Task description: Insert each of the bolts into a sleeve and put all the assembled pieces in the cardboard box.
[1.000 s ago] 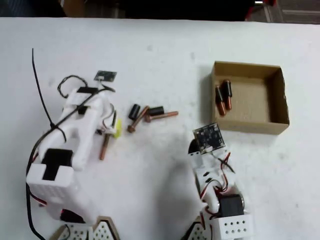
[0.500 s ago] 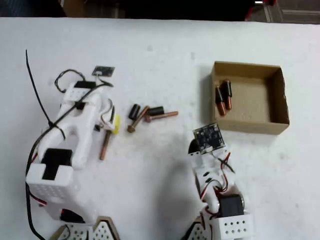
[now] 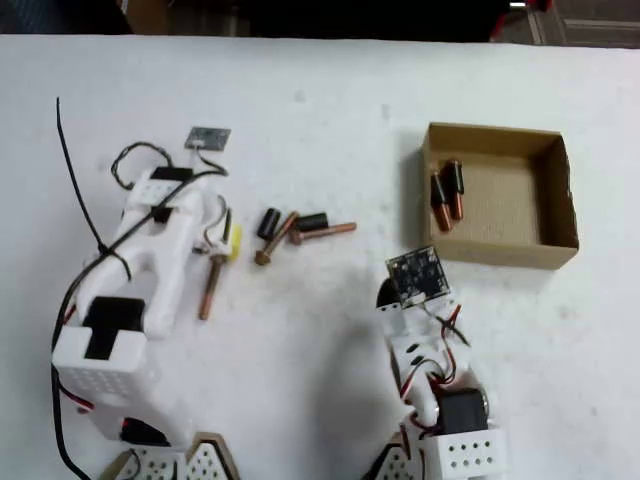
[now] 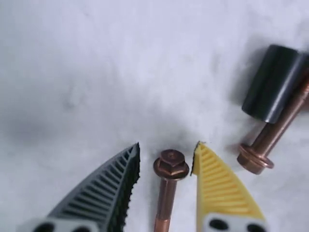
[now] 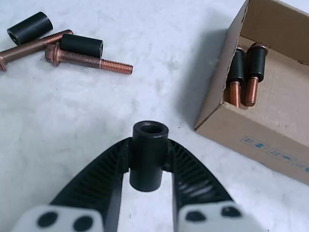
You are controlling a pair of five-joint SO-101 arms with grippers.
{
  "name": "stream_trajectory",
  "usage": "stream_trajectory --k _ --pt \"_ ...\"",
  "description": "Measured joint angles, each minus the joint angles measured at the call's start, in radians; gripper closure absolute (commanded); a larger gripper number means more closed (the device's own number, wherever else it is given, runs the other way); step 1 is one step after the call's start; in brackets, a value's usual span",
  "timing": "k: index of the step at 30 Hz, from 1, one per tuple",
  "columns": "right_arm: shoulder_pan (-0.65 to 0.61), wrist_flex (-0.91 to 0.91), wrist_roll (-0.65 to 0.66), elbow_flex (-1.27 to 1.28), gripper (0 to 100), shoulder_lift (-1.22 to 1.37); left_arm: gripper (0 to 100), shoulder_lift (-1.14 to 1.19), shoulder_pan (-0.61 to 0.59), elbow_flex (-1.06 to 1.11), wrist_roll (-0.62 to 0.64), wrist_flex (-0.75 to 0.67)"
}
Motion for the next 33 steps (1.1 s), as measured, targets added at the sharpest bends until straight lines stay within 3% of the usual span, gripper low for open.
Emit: stream_trajectory --k 28,33 --pt "0.000 0.000 0.000 0.000 98.1 0.000 80 0.095 0.000 -0.060 -0.002 0.038" --pt "0.000 0.000 0.000 0.000 98.1 0.000 89 0.095 0.005 -0.060 -0.002 0.038"
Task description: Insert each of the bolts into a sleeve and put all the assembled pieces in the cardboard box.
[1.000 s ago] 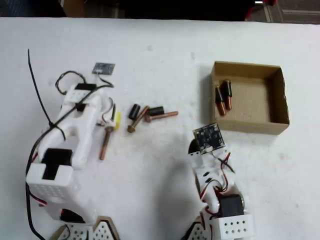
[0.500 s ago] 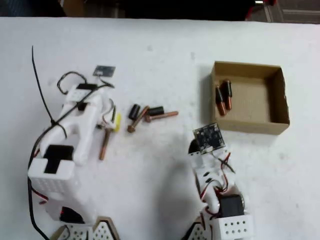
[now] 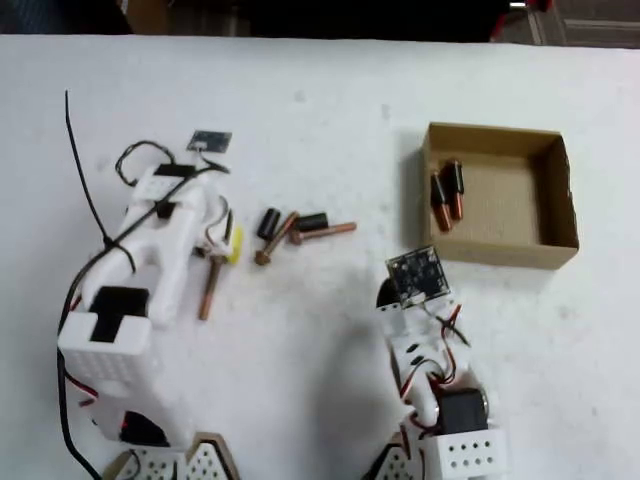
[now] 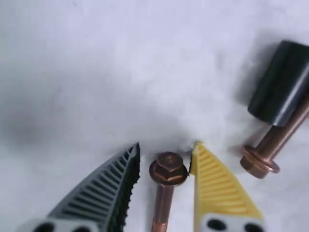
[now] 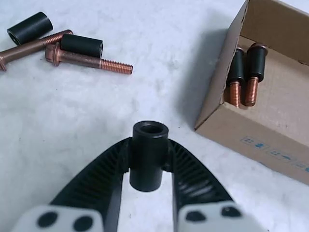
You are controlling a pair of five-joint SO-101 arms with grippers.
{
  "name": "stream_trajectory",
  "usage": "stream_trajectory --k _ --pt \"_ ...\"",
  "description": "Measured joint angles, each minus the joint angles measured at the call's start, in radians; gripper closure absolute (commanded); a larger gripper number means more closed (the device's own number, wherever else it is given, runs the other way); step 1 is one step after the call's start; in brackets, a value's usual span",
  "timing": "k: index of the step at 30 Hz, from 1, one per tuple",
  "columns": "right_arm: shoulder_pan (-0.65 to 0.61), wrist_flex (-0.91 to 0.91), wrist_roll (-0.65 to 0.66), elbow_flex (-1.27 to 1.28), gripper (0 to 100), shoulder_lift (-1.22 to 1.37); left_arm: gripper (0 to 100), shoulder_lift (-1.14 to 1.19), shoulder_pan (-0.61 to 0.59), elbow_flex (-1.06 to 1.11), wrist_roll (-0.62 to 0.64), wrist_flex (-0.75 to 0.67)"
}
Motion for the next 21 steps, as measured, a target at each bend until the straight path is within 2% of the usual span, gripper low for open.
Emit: stream_trajectory --k 4,13,21 --pt "0.000 0.000 0.000 0.000 98.1 0.000 92 0.000 0.003 -0.002 0.000 0.000" --pt "0.000 0.000 0.000 0.000 98.1 0.000 78 0.000 -0.008 -0.003 0.002 0.012" --pt "0.000 0.000 0.000 0.000 98.1 0.000 77 0.002 -0.009 -0.003 0.003 0.017"
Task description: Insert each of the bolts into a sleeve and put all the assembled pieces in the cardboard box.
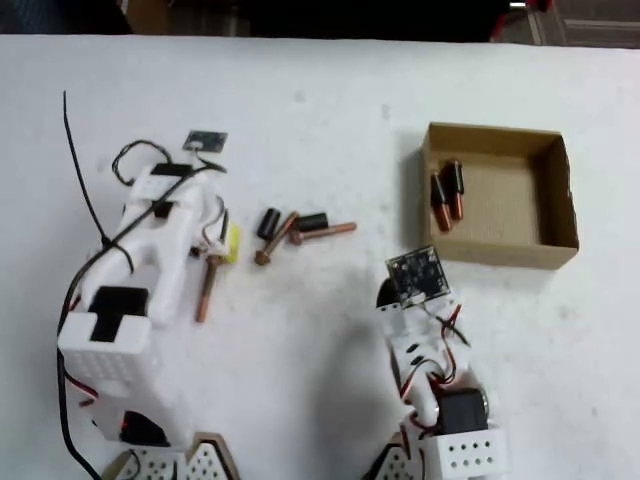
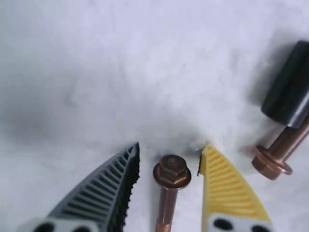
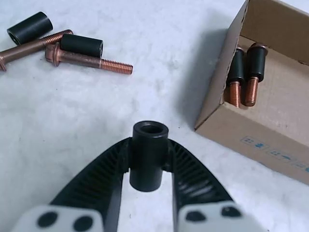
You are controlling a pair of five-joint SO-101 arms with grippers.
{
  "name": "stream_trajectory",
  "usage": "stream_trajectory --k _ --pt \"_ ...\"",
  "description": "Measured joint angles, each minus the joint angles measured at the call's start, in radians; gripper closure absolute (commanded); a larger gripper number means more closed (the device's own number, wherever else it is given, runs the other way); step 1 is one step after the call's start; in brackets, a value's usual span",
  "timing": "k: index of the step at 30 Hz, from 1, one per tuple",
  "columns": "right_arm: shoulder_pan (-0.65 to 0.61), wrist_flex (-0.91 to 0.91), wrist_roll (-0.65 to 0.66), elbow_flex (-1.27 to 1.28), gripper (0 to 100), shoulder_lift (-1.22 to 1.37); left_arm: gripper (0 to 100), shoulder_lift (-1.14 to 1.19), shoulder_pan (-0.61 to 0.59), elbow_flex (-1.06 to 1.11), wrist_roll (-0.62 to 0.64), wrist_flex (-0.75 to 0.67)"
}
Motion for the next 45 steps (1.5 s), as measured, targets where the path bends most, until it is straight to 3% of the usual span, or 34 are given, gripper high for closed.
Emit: stream_trajectory --k 42,45 --pt "0.000 0.000 0.000 0.000 98.1 0.000 77 -0.002 0.000 0.002 0.000 0.026" --pt "0.000 0.000 0.000 0.000 98.1 0.000 82 -0.002 0.000 0.002 0.000 0.026"
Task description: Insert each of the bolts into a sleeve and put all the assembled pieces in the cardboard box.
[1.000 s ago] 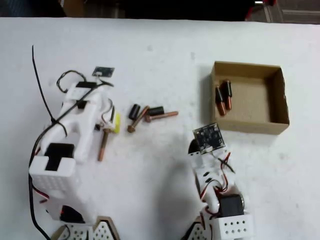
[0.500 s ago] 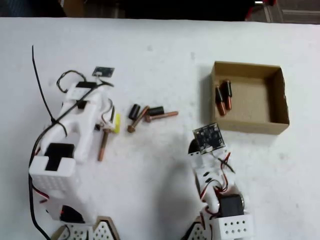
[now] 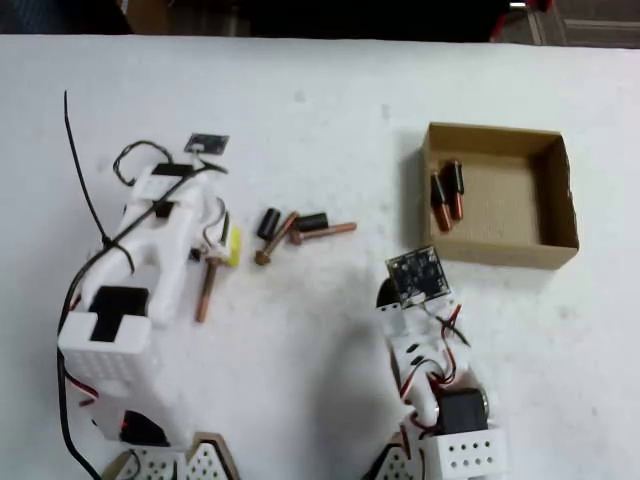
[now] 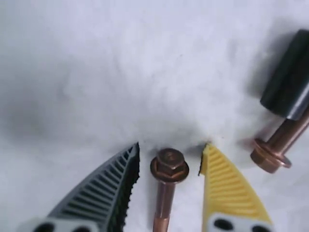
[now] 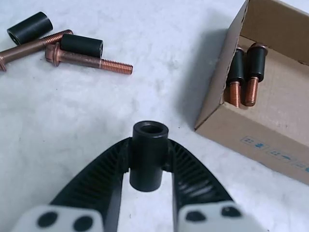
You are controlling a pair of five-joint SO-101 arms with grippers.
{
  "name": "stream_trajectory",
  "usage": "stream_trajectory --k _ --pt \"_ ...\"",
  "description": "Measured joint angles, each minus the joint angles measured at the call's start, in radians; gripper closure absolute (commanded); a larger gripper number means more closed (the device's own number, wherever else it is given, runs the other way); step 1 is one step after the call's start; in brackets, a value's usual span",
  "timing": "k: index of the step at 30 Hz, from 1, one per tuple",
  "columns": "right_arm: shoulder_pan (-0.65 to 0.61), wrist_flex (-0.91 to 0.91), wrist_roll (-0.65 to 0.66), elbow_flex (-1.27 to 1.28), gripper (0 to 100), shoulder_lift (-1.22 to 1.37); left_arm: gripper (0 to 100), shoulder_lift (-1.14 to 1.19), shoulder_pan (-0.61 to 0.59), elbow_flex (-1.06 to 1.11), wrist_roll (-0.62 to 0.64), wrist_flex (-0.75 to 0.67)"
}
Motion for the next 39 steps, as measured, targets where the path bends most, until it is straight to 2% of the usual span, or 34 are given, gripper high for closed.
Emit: stream_trajectory --k 4,6,26,34,39 --pt "0.000 0.000 0.000 0.000 98.1 0.000 95 -0.002 0.011 0.002 0.000 0.000" --pt "0.000 0.000 0.000 0.000 98.1 0.000 98 -0.002 0.011 0.002 0.000 0.006" --pt "0.000 0.000 0.000 0.000 98.1 0.000 96 0.002 0.011 -0.021 0.000 0.021" --pt "0.000 -0.029 -0.002 0.015 98.1 0.000 96 0.003 0.008 -0.163 0.000 0.183" --pt "0.000 -0.031 -0.002 0.015 98.1 0.000 96 0.003 0.008 -0.226 0.000 0.232"
